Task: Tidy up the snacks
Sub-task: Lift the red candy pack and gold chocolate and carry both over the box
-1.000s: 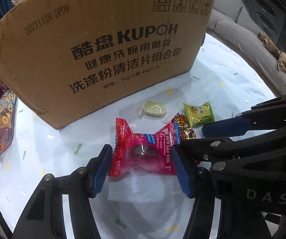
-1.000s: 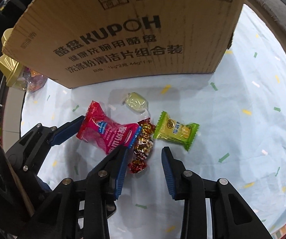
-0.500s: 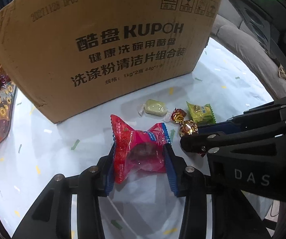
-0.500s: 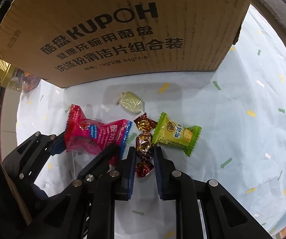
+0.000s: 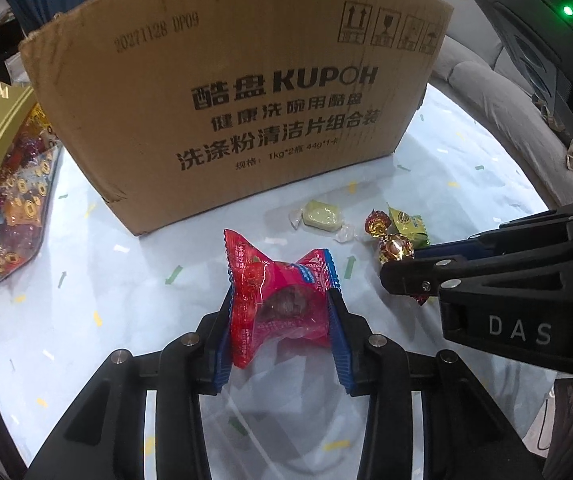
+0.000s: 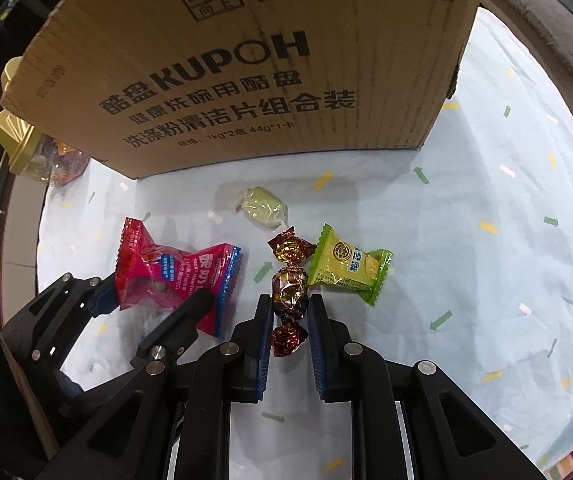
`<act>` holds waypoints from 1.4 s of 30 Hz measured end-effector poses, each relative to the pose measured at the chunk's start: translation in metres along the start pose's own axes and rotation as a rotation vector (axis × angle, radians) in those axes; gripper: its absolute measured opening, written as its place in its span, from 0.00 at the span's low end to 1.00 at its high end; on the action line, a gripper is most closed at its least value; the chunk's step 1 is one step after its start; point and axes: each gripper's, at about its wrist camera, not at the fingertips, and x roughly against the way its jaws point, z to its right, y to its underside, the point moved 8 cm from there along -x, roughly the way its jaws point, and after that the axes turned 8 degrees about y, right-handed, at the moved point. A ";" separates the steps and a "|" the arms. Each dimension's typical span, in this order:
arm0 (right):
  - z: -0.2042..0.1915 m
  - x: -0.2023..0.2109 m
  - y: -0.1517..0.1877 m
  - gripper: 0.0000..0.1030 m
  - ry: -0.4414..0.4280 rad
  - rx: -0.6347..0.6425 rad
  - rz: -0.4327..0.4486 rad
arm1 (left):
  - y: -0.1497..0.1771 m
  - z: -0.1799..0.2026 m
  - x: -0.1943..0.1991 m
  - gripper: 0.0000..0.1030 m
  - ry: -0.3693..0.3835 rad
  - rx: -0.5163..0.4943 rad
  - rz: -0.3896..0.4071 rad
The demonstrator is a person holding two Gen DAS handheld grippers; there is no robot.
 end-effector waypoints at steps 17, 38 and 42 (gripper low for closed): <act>0.005 0.045 0.008 0.18 -0.026 0.016 0.070 | 0.002 0.007 0.048 0.39 -0.054 0.024 0.052; 0.009 0.104 0.015 0.18 -0.032 0.049 0.189 | -0.012 0.020 0.100 0.39 -0.112 0.099 0.121; 0.011 0.115 0.015 0.18 -0.024 0.056 0.225 | -0.015 0.021 0.106 0.39 -0.123 0.105 0.130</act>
